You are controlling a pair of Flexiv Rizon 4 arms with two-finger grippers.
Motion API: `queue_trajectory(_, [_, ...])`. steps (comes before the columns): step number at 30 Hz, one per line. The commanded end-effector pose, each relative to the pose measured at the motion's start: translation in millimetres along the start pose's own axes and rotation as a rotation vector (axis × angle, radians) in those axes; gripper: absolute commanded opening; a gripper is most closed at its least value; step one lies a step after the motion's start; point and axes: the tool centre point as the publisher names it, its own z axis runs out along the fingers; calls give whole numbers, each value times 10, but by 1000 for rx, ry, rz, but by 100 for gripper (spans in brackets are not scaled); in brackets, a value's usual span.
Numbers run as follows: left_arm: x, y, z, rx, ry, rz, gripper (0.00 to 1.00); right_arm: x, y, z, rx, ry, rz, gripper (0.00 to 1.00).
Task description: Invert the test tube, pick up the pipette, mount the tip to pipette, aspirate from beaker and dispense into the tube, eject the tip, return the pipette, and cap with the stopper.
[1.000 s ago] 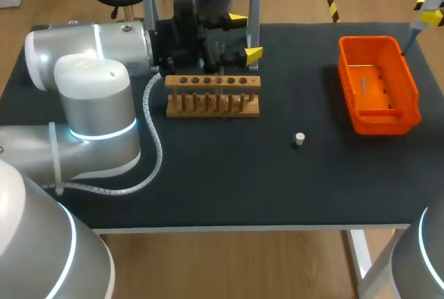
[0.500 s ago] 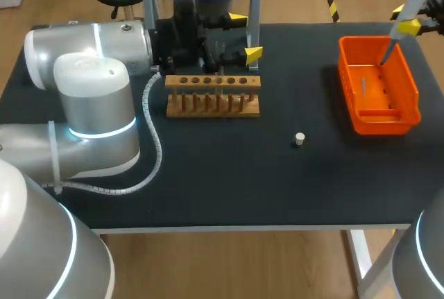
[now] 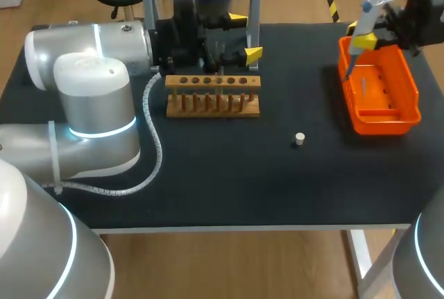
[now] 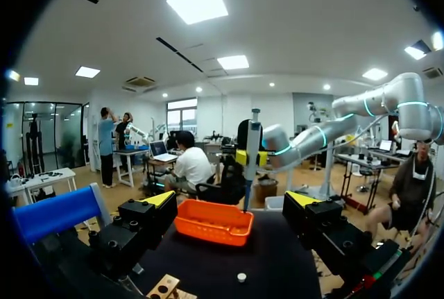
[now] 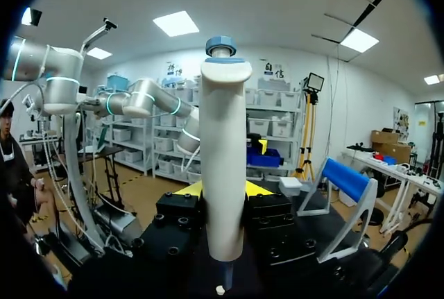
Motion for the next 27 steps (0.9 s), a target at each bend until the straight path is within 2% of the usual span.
queue_trajectory(1, [6,7,18,2,-4,1,100,92,-12,247,-4,-124,10,0])
queue_trajectory(10, [6,7,18,2,-4,1,100,97,-133,556,-3,-119,16,0])
queue_trajectory(16, [6,7,18,2,-4,1,100,9,-209,776,-10,-96,31,0])
queue_trajectory(27, [6,7,18,2,-4,1,100,-179,-182,1184,-19,-52,17,0])
